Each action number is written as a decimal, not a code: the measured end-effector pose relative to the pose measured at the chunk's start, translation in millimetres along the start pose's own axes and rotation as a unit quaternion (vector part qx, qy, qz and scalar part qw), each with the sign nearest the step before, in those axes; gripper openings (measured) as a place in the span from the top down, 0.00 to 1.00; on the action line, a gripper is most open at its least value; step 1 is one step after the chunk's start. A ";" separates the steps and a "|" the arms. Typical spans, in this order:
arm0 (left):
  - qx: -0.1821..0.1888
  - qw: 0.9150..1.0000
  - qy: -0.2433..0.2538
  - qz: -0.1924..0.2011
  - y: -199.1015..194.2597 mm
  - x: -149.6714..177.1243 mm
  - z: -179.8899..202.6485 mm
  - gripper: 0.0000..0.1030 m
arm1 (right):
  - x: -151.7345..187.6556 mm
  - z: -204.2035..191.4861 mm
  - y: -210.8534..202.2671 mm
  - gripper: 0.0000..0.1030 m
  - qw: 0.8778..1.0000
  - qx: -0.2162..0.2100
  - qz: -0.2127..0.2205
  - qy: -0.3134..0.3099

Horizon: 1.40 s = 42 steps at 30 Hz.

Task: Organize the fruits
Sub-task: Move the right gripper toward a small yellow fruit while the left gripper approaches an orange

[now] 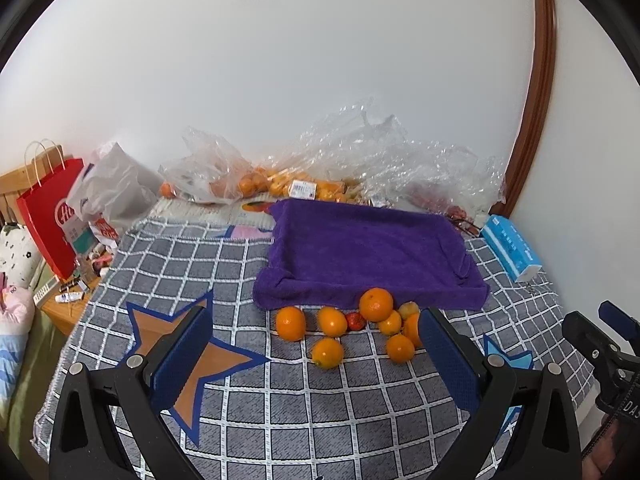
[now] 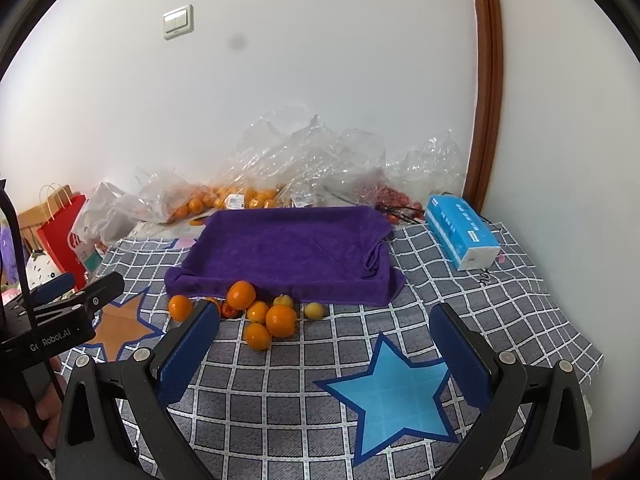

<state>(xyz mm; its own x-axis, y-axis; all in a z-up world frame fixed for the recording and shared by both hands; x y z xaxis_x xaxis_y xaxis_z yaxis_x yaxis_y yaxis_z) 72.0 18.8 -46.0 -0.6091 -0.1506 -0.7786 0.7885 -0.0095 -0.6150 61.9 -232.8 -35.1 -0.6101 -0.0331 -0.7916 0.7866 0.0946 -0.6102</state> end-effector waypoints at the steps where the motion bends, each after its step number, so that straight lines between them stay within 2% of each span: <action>1: 0.002 1.000 0.000 -0.004 4.1 1.0 -0.1 0.00 | 0.8 0.3 4.8 0.00 1.000 0.003 -0.005 -0.001; 11: 0.001 1.000 0.000 -0.014 25.8 3.1 -5.3 0.00 | 6.3 5.7 33.0 0.00 1.000 0.012 -0.023 0.005; 20: -0.009 0.999 -0.003 -0.031 49.9 6.4 -10.7 0.00 | 9.6 8.1 60.8 0.00 0.998 0.045 -0.038 -0.006; 29: -0.007 0.999 0.000 -0.037 68.6 12.1 -17.1 0.00 | 24.7 7.9 95.5 0.00 0.997 0.028 -0.073 -0.003; 38: -0.004 0.999 -0.010 -0.051 91.5 17.4 -30.0 0.00 | 36.6 6.3 116.4 0.00 0.998 0.007 -0.067 -0.009; 42: -0.006 0.999 -0.010 -0.052 101.0 18.3 -34.8 0.00 | 38.1 8.8 128.4 0.00 0.997 0.008 -0.083 -0.001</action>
<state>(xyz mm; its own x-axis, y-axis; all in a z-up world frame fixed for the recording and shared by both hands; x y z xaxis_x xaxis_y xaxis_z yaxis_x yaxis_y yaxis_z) 137.6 49.4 -126.7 -0.6851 -0.1700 -0.7084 0.7204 -0.0135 -0.6934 140.5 -230.7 -143.8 -0.7317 -0.0500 -0.6798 0.6762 0.0723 -0.7332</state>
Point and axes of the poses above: each gripper's, at about its wrist camera, not at the fingertips, and y roughly the way its jaws point, z to its right, x to its underside, the point moved 5 cm from there along y, roughly the way its jaws point, and after that the axes turned 1 degree about -y, right-handed, at the moved point
